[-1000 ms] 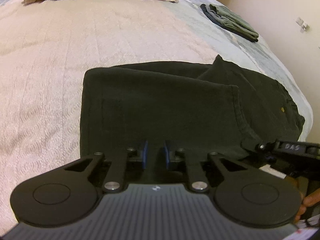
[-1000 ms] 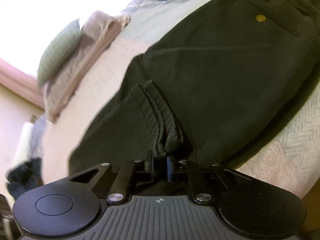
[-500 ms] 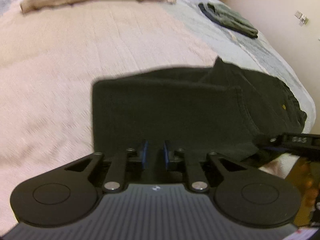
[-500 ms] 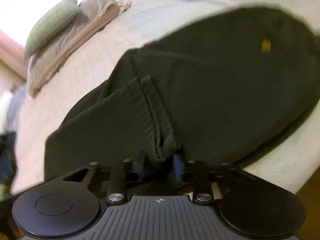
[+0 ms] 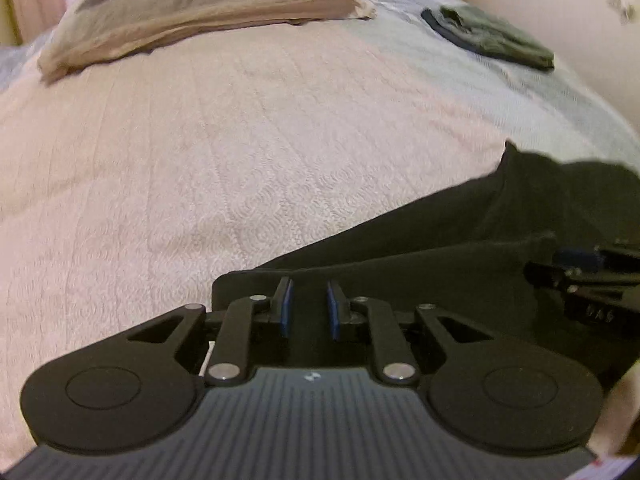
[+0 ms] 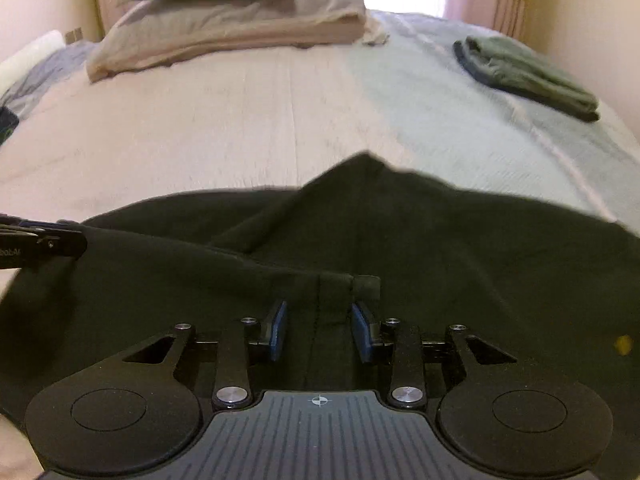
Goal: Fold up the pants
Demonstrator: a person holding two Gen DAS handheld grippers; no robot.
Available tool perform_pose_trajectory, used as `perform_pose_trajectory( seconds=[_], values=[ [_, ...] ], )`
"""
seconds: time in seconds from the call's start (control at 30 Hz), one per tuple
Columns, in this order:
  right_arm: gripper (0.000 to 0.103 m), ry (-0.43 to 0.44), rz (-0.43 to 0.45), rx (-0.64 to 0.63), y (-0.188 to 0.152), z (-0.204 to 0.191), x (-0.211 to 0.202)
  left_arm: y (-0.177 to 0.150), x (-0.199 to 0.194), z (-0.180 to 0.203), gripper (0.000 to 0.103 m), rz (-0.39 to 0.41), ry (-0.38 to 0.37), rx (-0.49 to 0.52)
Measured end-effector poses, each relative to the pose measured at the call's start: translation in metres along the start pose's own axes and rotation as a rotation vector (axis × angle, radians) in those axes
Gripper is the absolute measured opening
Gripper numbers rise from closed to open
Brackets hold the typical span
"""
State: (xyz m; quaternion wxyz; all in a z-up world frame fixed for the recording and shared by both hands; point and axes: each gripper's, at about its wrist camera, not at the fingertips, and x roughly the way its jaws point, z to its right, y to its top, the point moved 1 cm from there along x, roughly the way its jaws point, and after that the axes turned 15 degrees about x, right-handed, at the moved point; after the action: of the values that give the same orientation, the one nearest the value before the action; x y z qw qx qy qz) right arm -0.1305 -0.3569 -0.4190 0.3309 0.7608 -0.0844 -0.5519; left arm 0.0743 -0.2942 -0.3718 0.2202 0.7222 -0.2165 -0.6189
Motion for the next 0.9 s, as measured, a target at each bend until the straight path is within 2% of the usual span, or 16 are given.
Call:
perform_pose_trajectory(
  seconds=[0.07, 0.13, 0.23, 0.33, 0.43, 0.53, 0.57, 0.63, 0.7, 0.77, 0.9],
  values=[
    [0.032, 0.013, -0.009, 0.006, -0.001, 0.005, 0.002, 0.002, -0.002, 0.002, 0.013, -0.001, 0.008, 0.017],
    [0.032, 0.009, -0.018, 0.009, 0.001, 0.008, -0.005, 0.002, -0.009, -0.003, 0.014, -0.004, -0.018, -0.022],
    [0.032, -0.004, 0.014, 0.028, 0.005, 0.011, -0.035, -0.008, -0.035, -0.007, 0.014, 0.001, -0.053, -0.076],
    [0.032, 0.037, 0.024, 0.028, -0.008, 0.012, -0.071, -0.025, -0.062, 0.001, 0.014, -0.003, -0.074, -0.102],
    [0.032, 0.049, -0.005, -0.003, -0.03, 0.01, -0.089, -0.046, -0.072, 0.014, 0.014, -0.05, -0.091, -0.154],
    [0.032, 0.03, -0.1, -0.034, -0.049, 0.007, -0.07, -0.055, -0.067, 0.031, 0.015, -0.061, -0.033, -0.149],
    [0.032, 0.028, -0.102, -0.054, -0.052, 0.006, -0.064, -0.052, -0.066, 0.034, 0.016, -0.068, -0.014, -0.154],
    [0.032, 0.035, -0.106, -0.082, -0.045, 0.002, -0.065, -0.045, -0.069, 0.036, 0.021, -0.072, -0.009, -0.196],
    [0.032, 0.061, -0.113, -0.042, -0.035, 0.007, -0.072, -0.045, -0.077, 0.035, 0.03, -0.064, -0.019, -0.257],
    [0.032, 0.066, -0.111, 0.0, -0.029, 0.019, -0.08, -0.048, -0.086, 0.037, 0.031, -0.071, -0.006, -0.307],
    [0.033, 0.006, -0.156, 0.006, -0.024, 0.047, -0.085, -0.062, -0.104, 0.036, 0.033, -0.074, 0.031, -0.355]
  ],
)
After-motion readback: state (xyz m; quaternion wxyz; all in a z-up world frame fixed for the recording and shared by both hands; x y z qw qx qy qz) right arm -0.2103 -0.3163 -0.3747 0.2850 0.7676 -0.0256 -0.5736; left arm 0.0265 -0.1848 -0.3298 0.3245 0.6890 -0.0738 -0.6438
